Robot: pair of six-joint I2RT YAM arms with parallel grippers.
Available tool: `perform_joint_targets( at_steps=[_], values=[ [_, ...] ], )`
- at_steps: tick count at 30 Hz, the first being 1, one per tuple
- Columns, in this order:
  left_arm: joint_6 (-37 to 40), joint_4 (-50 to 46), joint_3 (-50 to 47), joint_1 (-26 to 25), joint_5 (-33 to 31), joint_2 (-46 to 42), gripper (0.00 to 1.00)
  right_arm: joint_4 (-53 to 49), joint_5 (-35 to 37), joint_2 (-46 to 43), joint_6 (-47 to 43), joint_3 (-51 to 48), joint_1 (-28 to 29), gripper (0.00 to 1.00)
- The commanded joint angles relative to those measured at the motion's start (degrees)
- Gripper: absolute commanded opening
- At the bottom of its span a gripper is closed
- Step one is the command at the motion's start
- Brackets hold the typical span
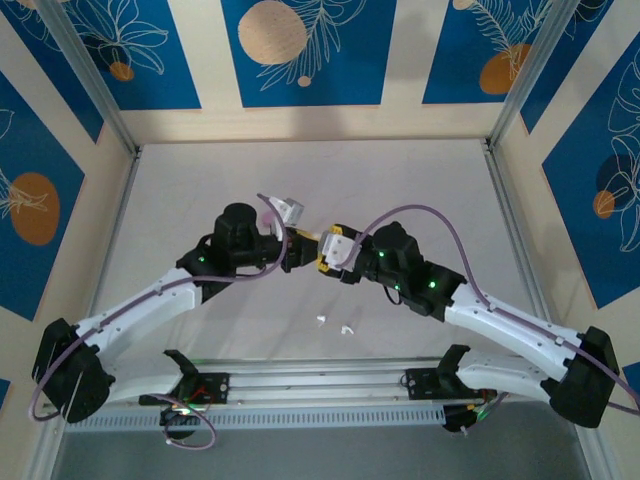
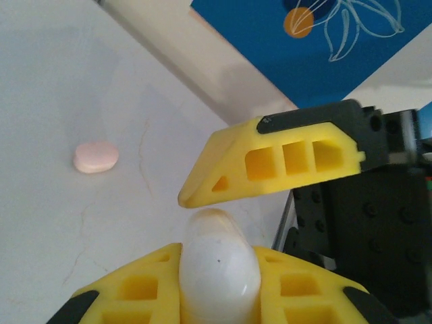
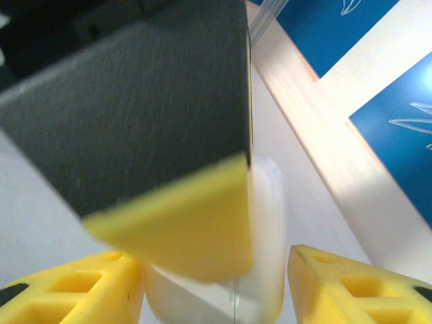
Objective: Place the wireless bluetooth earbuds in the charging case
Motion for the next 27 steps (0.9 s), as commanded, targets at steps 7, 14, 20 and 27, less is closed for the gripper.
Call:
perform_joint_targets(
  at_steps=[7,14,20,27],
  values=[
    [-2.3,9.8,-1.9,-0.3,4.8,-2.4,0.12,11.6,-2.9,-4.9,-3.5,-4.6,-0.5,0.56],
    [-3.3,10.7,-1.8,-0.2,5.3,-2.1,0.12,12.0,-5.2,-5.4,-3.3,-4.5,-1.8,0.44],
    [-2.2,10.0,-2.0,-0.3,5.0,-2.6,0.24,9.3,-5.7,-5.9,-3.5,-3.7,-2.1,0.36],
    [0.5,6.1,-0.9,-0.2,5.2,-2.8,0.41,6.3,-5.7,-5.8,-4.0,-1.9,-1.9,0.35]
  ],
)
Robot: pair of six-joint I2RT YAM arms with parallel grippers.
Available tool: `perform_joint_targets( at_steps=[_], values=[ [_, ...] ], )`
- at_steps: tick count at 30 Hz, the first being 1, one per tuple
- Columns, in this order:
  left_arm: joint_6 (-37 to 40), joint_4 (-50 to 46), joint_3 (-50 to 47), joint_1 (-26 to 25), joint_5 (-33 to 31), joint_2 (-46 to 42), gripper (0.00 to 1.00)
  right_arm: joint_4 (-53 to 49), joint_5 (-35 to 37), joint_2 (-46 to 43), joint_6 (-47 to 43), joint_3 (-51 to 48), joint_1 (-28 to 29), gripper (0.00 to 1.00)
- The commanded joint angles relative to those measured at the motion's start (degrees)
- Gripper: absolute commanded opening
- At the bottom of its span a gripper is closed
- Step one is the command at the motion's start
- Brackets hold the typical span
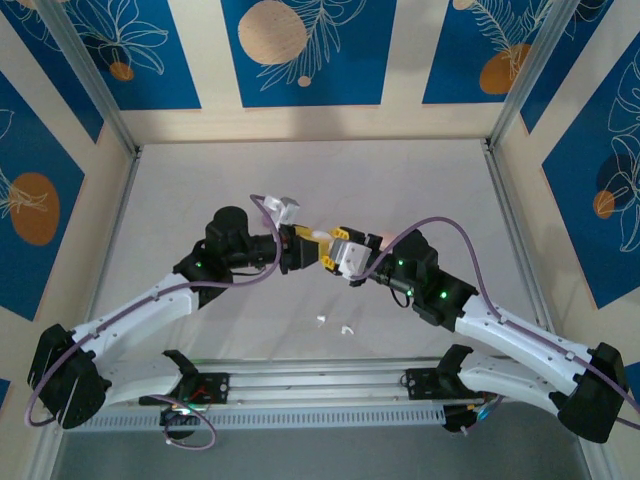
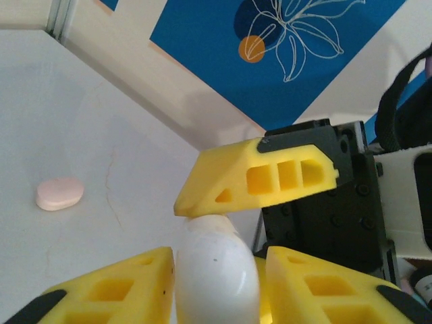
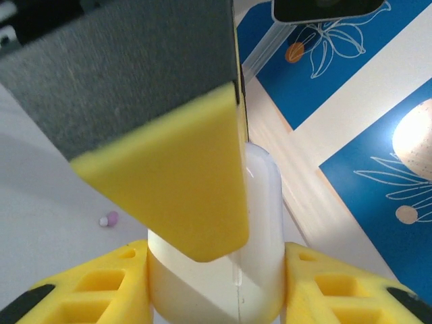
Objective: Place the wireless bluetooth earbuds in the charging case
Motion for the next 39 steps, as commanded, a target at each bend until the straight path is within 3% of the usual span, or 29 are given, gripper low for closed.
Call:
perform_joint_targets(
  at_steps=[1,12,21,28,35,39],
  values=[
    [1.8,-1.1,0.8,-0.2,1.3,-1.5,0.42,-1.4,-0.8,-0.9,-0.8,2.5,-0.1,0.35],
    [3.7,-4.4,1.8,-0.3,1.1,-0.6,0.42,-1.5,0.6,-0.9,-0.3,2.9,0.5,0.35],
    [3.1,-3.9,1.8,-0.3,1.4,-0.2,0.31,-1.9,0.4,-0.7,-1.1,3.2,1.0,0.36],
    [2.7,-3.6,1.8,-0.3,1.7,0.6,0.31,-1.6,0.7,-0.6,-0.9,3.1,1.1,0.36],
    [3.4,-3.9,1.7,-0.3,2.4,0.5,0.18,-2.1,0.6,-0.8,-1.1,3.2,1.2,0.37],
    [4.7,-3.6,1.2,-0.3,1.9,-0.3,0.14,-2.7,0.1,-1.5,0.4,3.7,1.2,0.45]
  ],
)
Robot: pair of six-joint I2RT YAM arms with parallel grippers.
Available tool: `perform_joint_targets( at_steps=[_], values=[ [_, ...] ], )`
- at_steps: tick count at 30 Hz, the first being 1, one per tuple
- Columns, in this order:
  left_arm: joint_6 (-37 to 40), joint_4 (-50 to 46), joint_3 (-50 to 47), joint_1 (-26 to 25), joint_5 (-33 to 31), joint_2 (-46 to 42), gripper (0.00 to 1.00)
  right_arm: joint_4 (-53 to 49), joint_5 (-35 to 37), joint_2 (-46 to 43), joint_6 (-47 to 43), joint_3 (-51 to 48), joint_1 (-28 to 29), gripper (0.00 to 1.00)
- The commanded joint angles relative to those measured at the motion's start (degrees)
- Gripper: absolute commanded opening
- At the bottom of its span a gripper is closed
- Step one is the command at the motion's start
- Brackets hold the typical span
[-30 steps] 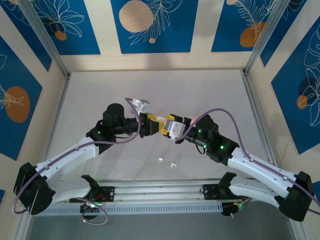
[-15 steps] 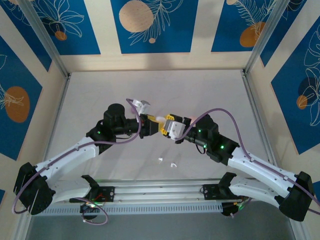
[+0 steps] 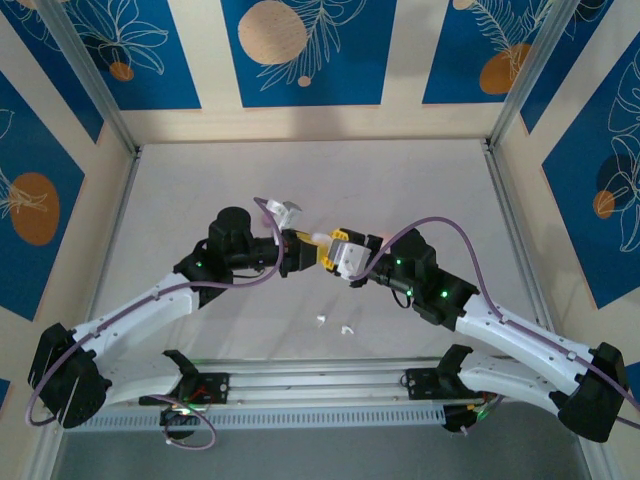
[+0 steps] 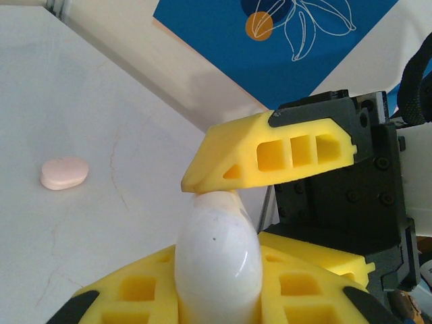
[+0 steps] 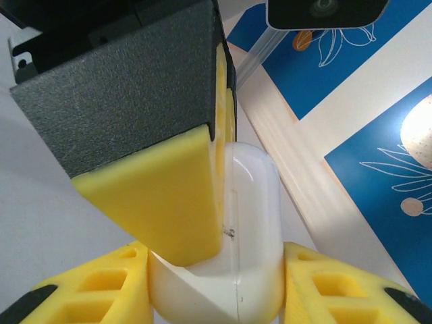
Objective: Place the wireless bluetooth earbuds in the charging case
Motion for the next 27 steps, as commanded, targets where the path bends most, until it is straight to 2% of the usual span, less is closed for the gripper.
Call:
perform_joint_targets(
  at_steps=[1,5,8,10,13,16,20,23,27],
  values=[
    [2.8,0.9,0.5,-0.2,0.7,-1.2,0.14,-0.4,-1.5,-2.0,1.9,2.8,0.6,0.48],
    [3.5,10.6,-4.9,-0.3,-2.1,-4.2,0.12,-7.5,-7.1,-4.7,12.6,4.9,-1.2,0.53],
    [5.4,21.2,-10.5,-0.3,-4.2,-6.9,0.1,-14.6,-17.2,-5.9,26.6,7.8,-6.0,0.54],
    [8.8,29.5,-14.5,-0.4,-2.6,-7.6,0.09,-17.6,-24.5,-5.4,37.5,10.0,-10.2,0.54],
    [12.1,39.1,-18.3,-0.5,-0.7,-7.1,0.14,-18.8,-34.7,-3.4,49.1,12.4,-15.7,0.53],
    [13.9,43.6,-19.1,-0.6,1.8,-5.4,0.17,-20.8,-39.8,-0.9,52.3,14.9,-17.1,0.53],
    [14.2,48.3,-19.8,-0.9,2.0,-3.5,0.17,-25.3,-42.5,3.0,50.7,18.3,-16.8,0.53],
    [14.2,48.0,-19.4,-1.2,2.2,-3.2,0.16,-27.4,-42.8,5.7,49.4,20.0,-15.6,0.54],
    [14.0,46.5,-19.0,-1.5,1.9,-3.5,0.16,-27.3,-39.9,7.4,47.6,20.5,-13.6,0.54]
  ],
)
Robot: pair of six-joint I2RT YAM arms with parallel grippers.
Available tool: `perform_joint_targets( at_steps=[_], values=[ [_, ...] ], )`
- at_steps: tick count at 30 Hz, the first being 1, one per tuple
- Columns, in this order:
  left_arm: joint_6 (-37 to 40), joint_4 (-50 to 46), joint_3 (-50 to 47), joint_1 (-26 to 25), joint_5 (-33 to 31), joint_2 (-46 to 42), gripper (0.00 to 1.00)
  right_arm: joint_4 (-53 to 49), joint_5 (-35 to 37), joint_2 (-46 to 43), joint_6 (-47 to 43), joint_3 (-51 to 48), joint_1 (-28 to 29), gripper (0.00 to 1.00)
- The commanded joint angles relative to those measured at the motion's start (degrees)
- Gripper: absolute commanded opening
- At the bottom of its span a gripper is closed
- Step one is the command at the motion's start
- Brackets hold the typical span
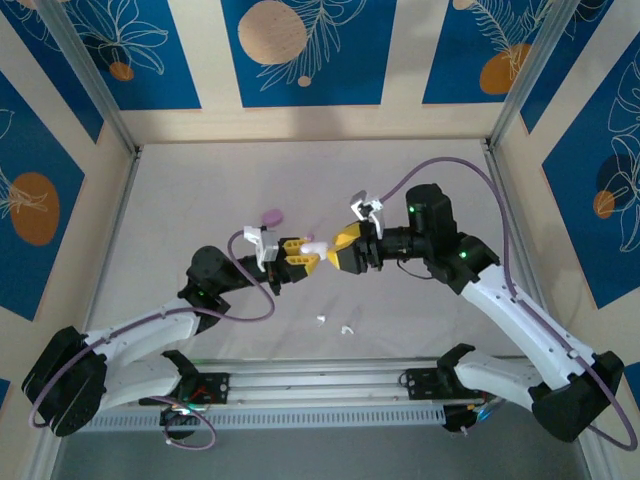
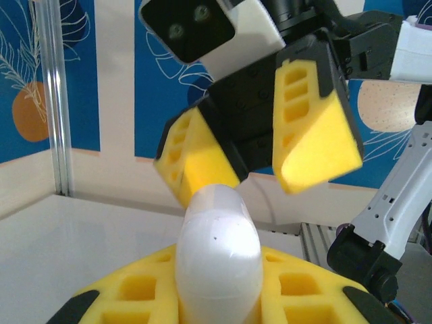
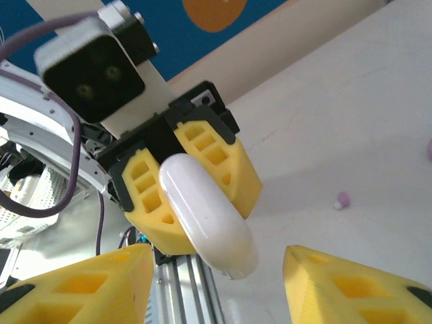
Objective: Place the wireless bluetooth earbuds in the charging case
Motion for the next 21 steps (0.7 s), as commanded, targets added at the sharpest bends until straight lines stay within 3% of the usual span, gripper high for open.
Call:
perform_joint_targets(
  at_steps=[1,8,21],
  values=[
    [0.9,2.4,0.7,-0.6,1.9,-0.5,0.16,-2.2,-0.3,0.7,-1.1,1.6,1.7,0.54],
    [0.7,0.8,1.3,-1.0,3.6,-0.8,0.16,-1.2,6.8,1.6,0.2,2.0,2.2,0.53],
    [0.8,-0.4,1.5,-1.3,4.3,-1.8,0.16,2.6,8.2,1.2,4.7,1.7,0.6,0.53]
  ],
)
